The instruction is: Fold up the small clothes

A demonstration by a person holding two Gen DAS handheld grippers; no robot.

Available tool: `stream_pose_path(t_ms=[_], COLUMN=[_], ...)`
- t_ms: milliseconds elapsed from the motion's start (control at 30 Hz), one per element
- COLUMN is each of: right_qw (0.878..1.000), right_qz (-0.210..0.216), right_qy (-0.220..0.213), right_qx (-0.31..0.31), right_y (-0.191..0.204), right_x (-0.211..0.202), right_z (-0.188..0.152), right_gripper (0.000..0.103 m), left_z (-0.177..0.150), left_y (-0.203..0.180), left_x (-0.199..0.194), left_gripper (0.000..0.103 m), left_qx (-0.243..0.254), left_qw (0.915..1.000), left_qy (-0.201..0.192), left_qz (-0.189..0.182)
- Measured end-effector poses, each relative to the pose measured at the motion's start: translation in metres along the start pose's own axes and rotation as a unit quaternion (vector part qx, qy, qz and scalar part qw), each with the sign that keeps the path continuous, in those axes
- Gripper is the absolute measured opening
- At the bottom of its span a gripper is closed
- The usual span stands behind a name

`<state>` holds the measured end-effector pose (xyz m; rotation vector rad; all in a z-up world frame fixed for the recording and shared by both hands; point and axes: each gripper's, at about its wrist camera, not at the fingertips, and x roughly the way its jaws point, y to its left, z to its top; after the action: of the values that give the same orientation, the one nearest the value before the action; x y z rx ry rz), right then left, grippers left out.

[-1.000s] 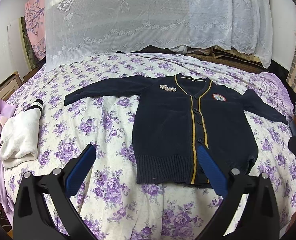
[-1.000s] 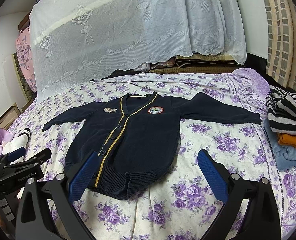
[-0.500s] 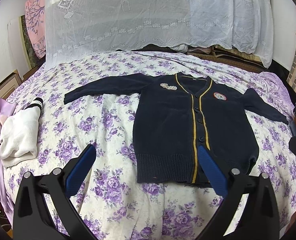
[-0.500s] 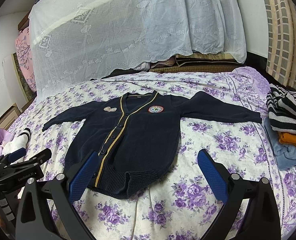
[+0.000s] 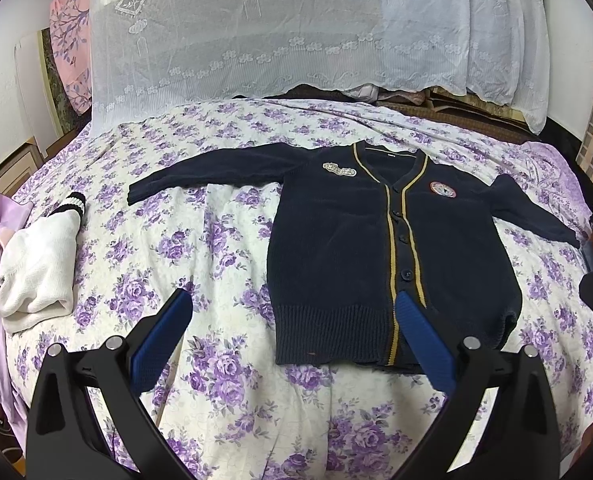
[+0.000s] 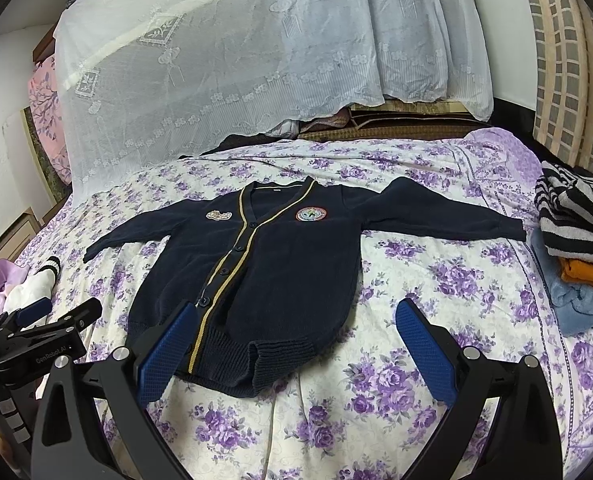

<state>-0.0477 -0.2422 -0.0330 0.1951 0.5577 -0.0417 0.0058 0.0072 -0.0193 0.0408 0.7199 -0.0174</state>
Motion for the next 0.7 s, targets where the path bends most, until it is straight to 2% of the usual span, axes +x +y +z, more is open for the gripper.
stream_pose_path(t_ms=[500,567,600,667,700], right_qw=[1.0,0.999,0.996,0.987,0.983], right_qz=[0.006,0.023,0.045,0.075,0.077], right_qy=[0.013,0.004,-0.004,-0.009,-0.002], right_qx=[0.022,0.048,0.076,0.143,0.164], right_y=[-0.018,-0.037,-0.053,-0.086,-0.096], right_x=[0.024,0.035,0.041,0.055,0.06], right_z=[0.002,0.003,0.001,-0.003,-0.003], right_gripper=[0.1,0.099,0.099,0.099,0.099], left_z=[0.002,0.002,0.002,0.001,0.001], left_y=[0.002,0.007,0.009,0.014,0.017], left_x=[0.021,0.032,0.037,0.05,0.058], left_gripper=[0.099,0.099,0.099,0.099,0.099], left_qx=[0.002,-0.003,-0.006,-0.011,-0.014], left_qw=[0.9996,0.9991,0.9989,0.9989,0.9988], left_qy=[0.03,0.04,0.043,0.039,0.036], left_qz=[-0.001,-0.011,-0.015,-0.025,-0.032])
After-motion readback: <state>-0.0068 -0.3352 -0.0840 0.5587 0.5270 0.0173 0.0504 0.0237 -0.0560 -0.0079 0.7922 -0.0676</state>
